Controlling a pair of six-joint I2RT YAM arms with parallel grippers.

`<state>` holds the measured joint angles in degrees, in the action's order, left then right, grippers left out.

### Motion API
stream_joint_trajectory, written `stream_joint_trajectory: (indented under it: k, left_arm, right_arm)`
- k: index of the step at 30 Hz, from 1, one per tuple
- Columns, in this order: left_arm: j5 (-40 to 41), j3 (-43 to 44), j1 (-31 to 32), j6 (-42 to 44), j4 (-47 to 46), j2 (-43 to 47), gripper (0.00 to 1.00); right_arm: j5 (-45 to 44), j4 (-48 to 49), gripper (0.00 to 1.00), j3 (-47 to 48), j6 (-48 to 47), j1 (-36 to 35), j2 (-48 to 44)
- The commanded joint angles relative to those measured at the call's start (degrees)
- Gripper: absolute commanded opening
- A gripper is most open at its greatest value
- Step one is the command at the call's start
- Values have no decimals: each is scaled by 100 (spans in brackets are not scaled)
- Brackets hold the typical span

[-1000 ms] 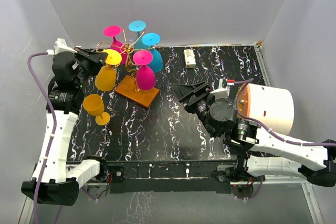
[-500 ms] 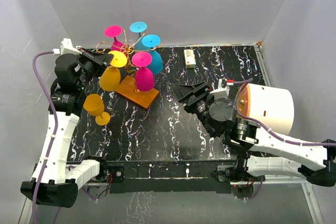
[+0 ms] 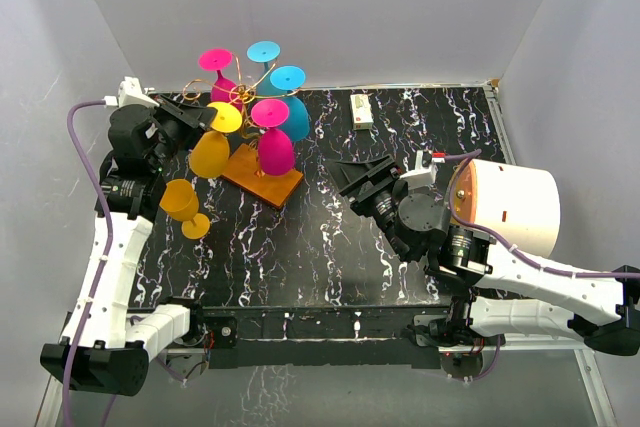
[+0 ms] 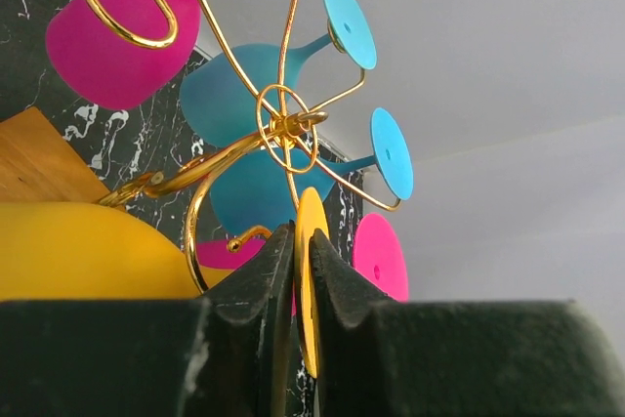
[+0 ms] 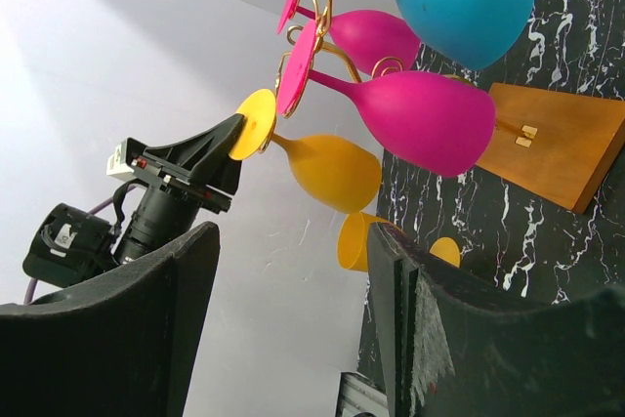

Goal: Place the wine glass upside down on the wine glass rack

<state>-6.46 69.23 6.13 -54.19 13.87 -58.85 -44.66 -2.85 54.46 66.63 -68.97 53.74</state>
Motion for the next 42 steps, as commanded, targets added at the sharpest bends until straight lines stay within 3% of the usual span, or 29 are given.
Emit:
stream_joint_trajectory:
  k: [1,6,13,28,32,36,39,42]
  left_arm:
    - [13,-11,22,164,-6,141,13]
    - [9,47,15,327,169,162,21]
    - [178,204,20,430,714,261,21]
    - [258,431,19,515,1653,494,36]
    - [351,574,20,1062,1917,602,41]
    - [1544,1386,20,2452,2770,422,47]
    - [2122,1470,19,2763,3070,410,47]
    - [2305,1124,19,2674,3075,454,39]
  right_arm:
    - [-64,89,59,-7,69,15,-83]
    - [-60,28,59,-37,117,15,-125]
    - [-60,19,59,-49,130,9,-123]
    - [161,43,59,-84,261,14,-20]
    - [269,41,59,-75,272,15,28]
    - [333,-82,59,-45,246,20,34]
    - [306,-128,59,-85,258,13,35]
    - [279,-132,59,-131,271,15,37]
